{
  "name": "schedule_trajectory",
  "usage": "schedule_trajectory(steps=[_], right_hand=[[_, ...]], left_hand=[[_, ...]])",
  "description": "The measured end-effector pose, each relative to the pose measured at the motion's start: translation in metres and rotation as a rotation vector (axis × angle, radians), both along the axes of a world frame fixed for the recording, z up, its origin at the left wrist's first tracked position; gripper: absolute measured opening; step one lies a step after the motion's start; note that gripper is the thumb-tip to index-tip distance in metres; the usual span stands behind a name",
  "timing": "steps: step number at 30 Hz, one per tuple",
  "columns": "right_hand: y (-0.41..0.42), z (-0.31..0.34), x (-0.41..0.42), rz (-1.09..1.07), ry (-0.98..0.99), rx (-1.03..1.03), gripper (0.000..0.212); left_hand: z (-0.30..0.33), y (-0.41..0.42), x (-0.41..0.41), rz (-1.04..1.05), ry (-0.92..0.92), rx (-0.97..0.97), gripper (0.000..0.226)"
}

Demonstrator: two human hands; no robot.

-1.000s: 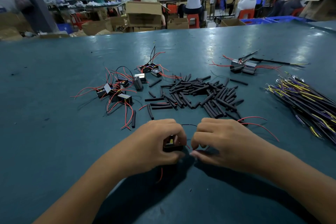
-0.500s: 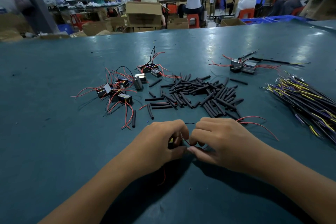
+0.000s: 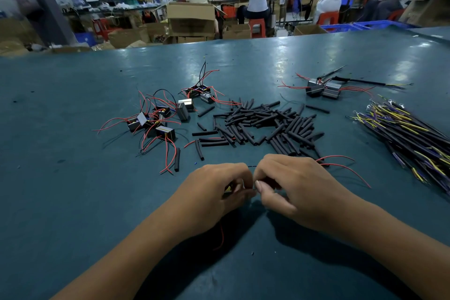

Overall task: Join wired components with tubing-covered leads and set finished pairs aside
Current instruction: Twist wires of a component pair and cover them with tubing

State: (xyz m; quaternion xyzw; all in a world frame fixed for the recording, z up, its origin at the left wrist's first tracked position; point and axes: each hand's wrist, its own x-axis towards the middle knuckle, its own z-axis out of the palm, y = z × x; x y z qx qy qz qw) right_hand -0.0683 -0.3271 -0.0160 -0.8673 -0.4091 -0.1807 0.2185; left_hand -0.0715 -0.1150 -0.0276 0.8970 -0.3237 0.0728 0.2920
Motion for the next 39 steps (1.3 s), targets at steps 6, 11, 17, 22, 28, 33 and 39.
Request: schedule_trajectory(steps=[6,11,17,22,28,33,39], right_hand=[[-0.004,0.002,0.003,-0.012,-0.056,-0.027,0.022],[-0.001,-0.001,0.003,-0.048,-0.057,0.0,0.021],[0.001,0.001,0.002,-0.045,-0.034,-0.016,0.022],[0.003,0.003,0.001,-0.077,0.034,-0.001,0.023],[0.003,0.003,0.002,-0.14,0.187,0.044,0.015],[0.004,0.003,0.002,-0.155,0.461,0.275,0.021],[0.002,0.004,0.01,-0.135,0.714,0.355,0.02]], left_hand=[[0.002,0.0,-0.001,-0.015,0.011,-0.033,0.008],[0.001,0.002,-0.001,-0.035,0.045,-0.049,0.006],[-0.002,0.002,0.001,-0.007,0.049,-0.058,0.006],[0.0,0.002,0.001,0.013,0.085,-0.056,0.005],[0.0,-0.003,0.0,0.031,0.079,-0.052,0.005],[0.002,-0.01,-0.004,0.023,0.177,-0.244,0.016],[-0.002,-0.015,-0.003,0.03,0.465,-0.496,0.011]])
